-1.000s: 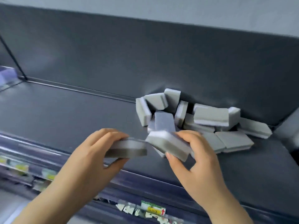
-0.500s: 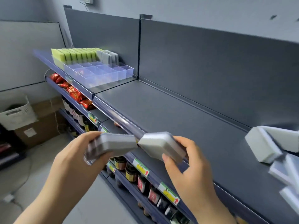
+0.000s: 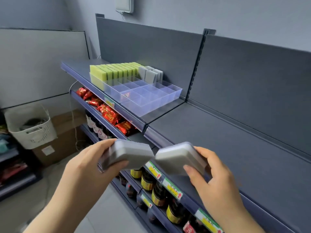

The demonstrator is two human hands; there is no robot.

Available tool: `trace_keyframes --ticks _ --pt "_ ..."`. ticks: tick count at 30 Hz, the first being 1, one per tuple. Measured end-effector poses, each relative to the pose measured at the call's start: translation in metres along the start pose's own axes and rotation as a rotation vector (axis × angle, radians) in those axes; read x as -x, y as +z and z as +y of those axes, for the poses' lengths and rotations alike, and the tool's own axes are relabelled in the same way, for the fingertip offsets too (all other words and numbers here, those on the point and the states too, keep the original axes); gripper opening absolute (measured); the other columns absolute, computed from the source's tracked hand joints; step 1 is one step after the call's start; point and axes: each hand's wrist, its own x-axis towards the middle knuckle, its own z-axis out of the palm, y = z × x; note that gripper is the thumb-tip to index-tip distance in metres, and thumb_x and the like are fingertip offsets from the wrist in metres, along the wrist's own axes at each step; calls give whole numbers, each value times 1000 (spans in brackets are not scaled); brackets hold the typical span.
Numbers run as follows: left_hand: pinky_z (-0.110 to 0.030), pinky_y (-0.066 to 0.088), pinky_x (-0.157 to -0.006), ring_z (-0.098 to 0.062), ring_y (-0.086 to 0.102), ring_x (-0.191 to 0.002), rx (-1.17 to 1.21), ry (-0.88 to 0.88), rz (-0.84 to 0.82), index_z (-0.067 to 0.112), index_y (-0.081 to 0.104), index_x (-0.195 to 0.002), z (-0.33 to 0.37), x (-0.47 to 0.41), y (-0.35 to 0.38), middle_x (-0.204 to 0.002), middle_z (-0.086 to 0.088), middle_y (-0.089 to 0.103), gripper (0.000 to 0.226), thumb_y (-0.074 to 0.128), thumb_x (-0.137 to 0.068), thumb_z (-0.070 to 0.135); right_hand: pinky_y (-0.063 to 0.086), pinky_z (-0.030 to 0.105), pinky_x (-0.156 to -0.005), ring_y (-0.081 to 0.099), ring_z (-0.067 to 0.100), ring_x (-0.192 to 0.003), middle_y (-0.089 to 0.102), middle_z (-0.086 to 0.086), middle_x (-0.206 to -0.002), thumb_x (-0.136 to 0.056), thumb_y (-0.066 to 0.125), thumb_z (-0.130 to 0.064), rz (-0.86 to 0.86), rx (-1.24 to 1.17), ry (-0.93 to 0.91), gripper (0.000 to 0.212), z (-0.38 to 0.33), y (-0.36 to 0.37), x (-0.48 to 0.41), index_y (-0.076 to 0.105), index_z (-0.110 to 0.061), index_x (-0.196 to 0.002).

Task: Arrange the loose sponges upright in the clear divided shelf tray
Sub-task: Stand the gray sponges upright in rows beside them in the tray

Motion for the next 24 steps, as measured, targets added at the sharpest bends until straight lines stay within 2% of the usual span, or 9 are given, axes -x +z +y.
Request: trace_keyframes --ticks 4,6,9,15,18,22,24 --pt "6 29 -79 3 44 -81 -37 47 18 14 66 -104 -38 -62 4 -85 17 58 50 85 -59 23 36 -2 -71 51 -12 -91 56 -29 -102 -78 72 -26 11 33 -58 39 -8 34 -77 48 -51 -97" --pt "6 28 -81 3 45 -84 -33 64 54 11 66 -107 -59 -98 8 -90 13 59 49 79 -62 27 36 -2 -70 52 -11 -89 61 -24 -91 -77 71 -24 10 30 -67 41 -9 55 -117 47 -51 -96" --pt "6 25 -84 5 42 -88 -32 78 88 7 65 -108 -88 -158 13 -98 8 58 50 72 -65 33 36 -1 -69 50 -8 -92 58 -24 -94 -79 67 -27 -26 0 -48 36 -7 85 -176 46 -52 -94" --pt "5 27 -82 2 45 -83 -33 64 151 8 66 -108 -134 -259 11 -94 8 58 50 69 -66 34 40 1 -68 54 -8 -87 60 -20 -92 -81 66 -23 -22 -32 -51 32 -12 127 -286 49 -48 -95" --pt "6 26 -82 5 42 -82 -39 81 162 7 65 -109 -154 -291 16 -94 9 56 49 69 -67 31 39 -1 -69 52 -10 -88 60 -21 -94 -82 65 -25 -21 -5 -36 29 -12 145 -324 53 -40 -103" --pt "6 28 -79 23 43 -86 49 41 155 14 64 -114 -179 -329 27 -95 17 56 52 81 -65 20 39 -1 -71 55 -5 -90 62 -17 -98 -80 65 -25 -15 19 10 32 -9 169 -350 54 -40 -106" --pt "4 32 -76 20 48 -88 118 39 139 22 63 -114 -191 -349 31 -93 21 59 50 79 -66 21 39 -1 -72 57 -4 -90 63 -17 -99 -80 66 -24 -3 31 33 34 -9 180 -361 52 -46 -102"
